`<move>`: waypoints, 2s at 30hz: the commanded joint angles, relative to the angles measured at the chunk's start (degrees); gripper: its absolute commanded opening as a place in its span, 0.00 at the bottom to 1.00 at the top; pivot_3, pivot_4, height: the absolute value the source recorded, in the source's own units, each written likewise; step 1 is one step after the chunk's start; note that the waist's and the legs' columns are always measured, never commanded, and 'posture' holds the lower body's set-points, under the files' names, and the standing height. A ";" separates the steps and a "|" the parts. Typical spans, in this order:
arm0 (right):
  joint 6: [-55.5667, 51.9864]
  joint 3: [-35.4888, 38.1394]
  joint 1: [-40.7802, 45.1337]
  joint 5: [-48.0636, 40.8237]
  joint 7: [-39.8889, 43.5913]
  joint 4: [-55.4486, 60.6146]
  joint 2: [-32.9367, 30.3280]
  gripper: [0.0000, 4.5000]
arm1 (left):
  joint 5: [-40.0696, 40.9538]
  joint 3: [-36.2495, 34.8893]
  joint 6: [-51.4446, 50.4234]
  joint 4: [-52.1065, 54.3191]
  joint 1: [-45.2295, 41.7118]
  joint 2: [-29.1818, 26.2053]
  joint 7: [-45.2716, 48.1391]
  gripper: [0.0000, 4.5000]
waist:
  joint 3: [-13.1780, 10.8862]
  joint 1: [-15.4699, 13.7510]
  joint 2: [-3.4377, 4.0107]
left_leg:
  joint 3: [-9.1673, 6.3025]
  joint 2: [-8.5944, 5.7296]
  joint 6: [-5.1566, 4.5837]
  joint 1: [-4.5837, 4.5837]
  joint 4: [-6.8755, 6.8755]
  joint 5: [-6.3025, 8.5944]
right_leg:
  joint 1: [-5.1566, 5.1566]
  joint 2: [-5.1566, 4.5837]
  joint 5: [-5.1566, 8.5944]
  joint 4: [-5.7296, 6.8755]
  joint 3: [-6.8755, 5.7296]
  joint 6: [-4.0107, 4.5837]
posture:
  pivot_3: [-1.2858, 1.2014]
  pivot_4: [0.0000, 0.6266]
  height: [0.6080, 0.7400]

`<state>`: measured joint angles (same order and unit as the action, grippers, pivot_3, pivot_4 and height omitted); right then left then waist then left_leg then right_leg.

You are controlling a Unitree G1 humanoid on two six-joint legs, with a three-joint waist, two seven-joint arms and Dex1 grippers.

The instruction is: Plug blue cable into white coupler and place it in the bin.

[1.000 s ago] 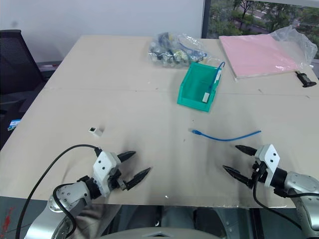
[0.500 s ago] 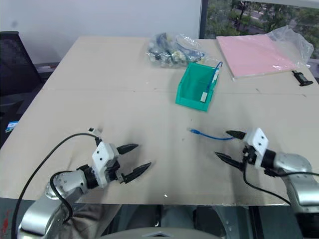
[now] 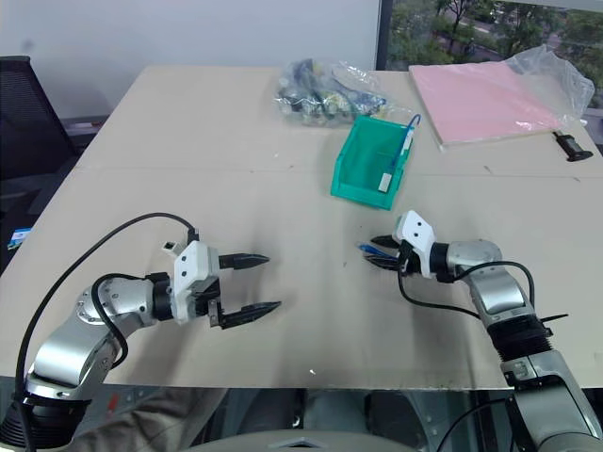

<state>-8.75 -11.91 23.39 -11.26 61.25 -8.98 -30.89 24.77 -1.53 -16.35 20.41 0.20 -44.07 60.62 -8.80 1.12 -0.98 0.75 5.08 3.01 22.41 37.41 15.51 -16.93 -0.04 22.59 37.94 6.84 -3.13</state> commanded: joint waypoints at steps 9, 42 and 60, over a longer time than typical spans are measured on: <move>-0.20 -8.73 1.31 5.09 0.89 7.84 3.19 0.01 | -2.03 -0.40 3.44 -1.26 0.33 -1.46 2.70 1.00 | 0.01 0.46 -0.02 | 0.02 0.02 0.00 0.06 0.00 0.00 | -0.15 0.00 0.00 0.07 0.01 0.00 | 0.52 0.24 1.00; -9.06 18.93 -35.39 -15.51 -10.32 40.73 -4.27 1.00 | -17.64 21.70 21.13 -39.91 -33.22 15.76 14.67 0.50 | 0.04 -0.47 -0.05 | -0.10 -0.02 -0.01 0.44 0.28 0.00 | -0.26 0.02 -0.01 0.17 -0.31 -0.02 | 0.52 0.24 1.00; -25.60 17.41 -42.13 -39.97 -20.40 46.40 3.17 1.00 | 11.52 11.45 -22.61 -18.72 -29.30 22.26 10.55 0.01 | 0.05 -0.26 -0.04 | -0.43 -0.02 -0.01 0.62 0.52 0.00 | -0.22 0.02 -0.01 0.38 -0.58 -0.02 | 0.52 0.24 1.00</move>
<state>-33.57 5.42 -19.42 -47.76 42.41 35.36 -28.37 32.11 11.24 -34.44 -1.60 -29.64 -22.18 72.28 -8.76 0.86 -1.02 0.28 5.06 3.00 23.02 37.94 15.51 -17.15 -0.01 22.58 38.35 6.26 -3.14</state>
